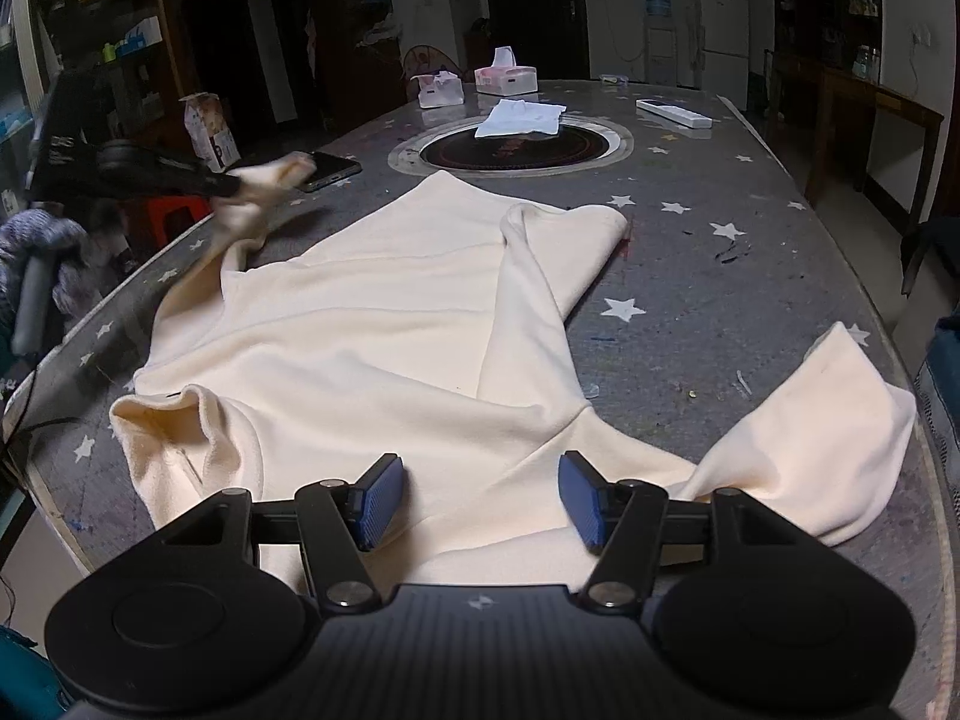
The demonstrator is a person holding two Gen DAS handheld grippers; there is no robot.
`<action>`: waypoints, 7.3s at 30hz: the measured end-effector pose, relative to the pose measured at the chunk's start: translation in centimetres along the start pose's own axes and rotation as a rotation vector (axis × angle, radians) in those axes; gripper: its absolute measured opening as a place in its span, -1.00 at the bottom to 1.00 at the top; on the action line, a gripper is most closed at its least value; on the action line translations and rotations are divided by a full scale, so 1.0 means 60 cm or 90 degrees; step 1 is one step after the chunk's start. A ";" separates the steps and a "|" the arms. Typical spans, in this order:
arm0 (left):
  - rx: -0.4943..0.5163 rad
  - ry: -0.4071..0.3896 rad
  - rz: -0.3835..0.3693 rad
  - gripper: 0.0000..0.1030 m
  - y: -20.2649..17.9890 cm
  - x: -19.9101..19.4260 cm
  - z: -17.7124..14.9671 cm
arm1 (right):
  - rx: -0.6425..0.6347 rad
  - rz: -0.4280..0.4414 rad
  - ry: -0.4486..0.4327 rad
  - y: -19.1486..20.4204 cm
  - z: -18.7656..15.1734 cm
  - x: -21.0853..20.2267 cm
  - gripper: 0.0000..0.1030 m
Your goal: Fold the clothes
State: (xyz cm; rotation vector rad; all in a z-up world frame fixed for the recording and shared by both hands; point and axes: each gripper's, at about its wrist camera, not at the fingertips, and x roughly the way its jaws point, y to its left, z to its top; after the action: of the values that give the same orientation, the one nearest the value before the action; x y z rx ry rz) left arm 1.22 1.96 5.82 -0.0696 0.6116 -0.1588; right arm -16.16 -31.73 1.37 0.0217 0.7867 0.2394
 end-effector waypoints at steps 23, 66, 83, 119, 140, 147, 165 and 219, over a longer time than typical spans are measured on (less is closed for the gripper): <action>-0.150 0.045 0.115 -0.91 0.176 -0.121 -0.117 | -0.139 0.030 0.071 0.009 0.011 -0.019 0.10; 0.140 0.118 -0.106 -0.54 -0.177 0.176 0.015 | 0.018 -0.120 -0.006 -0.138 0.145 0.096 -0.59; 0.101 0.057 -0.006 -0.85 -0.117 0.196 0.061 | -0.017 -0.094 0.004 -0.147 0.246 0.205 -0.87; 0.264 0.023 0.016 -0.80 -0.120 0.168 -0.015 | -0.165 0.026 0.015 0.013 0.101 0.112 0.14; 0.272 0.010 -0.095 -0.44 -0.161 0.028 -0.087 | -0.251 0.211 0.033 0.143 0.065 0.070 -0.72; 0.271 0.008 -0.076 -0.15 -0.153 0.017 -0.110 | -0.307 0.219 0.040 0.163 0.038 0.049 -0.95; 0.427 -0.057 -0.089 0.19 -0.205 -0.080 -0.196 | -0.110 0.107 -0.033 0.017 0.061 -0.031 -0.51; 0.295 0.060 -0.402 -0.89 -0.456 -0.050 -0.173 | 0.025 -0.123 -0.032 -0.262 0.120 0.044 -0.88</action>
State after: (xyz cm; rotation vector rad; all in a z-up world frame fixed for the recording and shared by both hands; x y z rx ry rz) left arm -10.66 -24.71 2.12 0.1986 0.6180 -0.9153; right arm -6.11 -45.96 2.91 -0.0121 0.7386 0.0396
